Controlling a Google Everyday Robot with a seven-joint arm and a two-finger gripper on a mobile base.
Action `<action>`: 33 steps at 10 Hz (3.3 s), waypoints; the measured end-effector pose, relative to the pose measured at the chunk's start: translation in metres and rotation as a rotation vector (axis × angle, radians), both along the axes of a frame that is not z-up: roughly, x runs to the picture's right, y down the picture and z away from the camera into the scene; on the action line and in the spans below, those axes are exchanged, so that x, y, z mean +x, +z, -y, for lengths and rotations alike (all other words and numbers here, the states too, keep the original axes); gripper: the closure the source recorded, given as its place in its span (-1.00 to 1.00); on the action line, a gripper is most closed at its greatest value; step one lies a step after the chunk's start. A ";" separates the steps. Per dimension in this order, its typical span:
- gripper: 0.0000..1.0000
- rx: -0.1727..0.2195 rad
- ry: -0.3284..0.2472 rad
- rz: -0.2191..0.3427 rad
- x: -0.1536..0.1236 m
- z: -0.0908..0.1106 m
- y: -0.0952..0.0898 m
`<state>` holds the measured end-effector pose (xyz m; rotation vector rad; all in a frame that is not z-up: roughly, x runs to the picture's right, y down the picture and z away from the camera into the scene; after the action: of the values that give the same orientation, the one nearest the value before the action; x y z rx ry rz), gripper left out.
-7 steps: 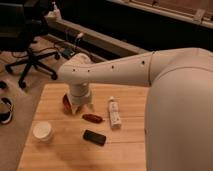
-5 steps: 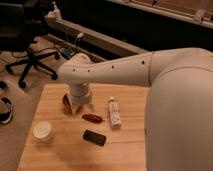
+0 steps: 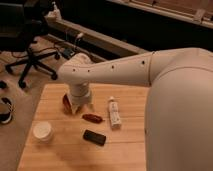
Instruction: Pick up the ceramic cup
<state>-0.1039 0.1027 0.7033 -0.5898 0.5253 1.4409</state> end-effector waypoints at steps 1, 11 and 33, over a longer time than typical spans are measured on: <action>-0.30 0.000 0.000 0.000 0.000 0.000 0.000; -0.30 0.000 0.000 0.000 0.000 0.000 0.000; 0.07 0.098 -0.557 0.466 -0.196 -0.086 0.078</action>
<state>-0.2996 0.1884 0.7817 -0.6157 0.2174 0.7629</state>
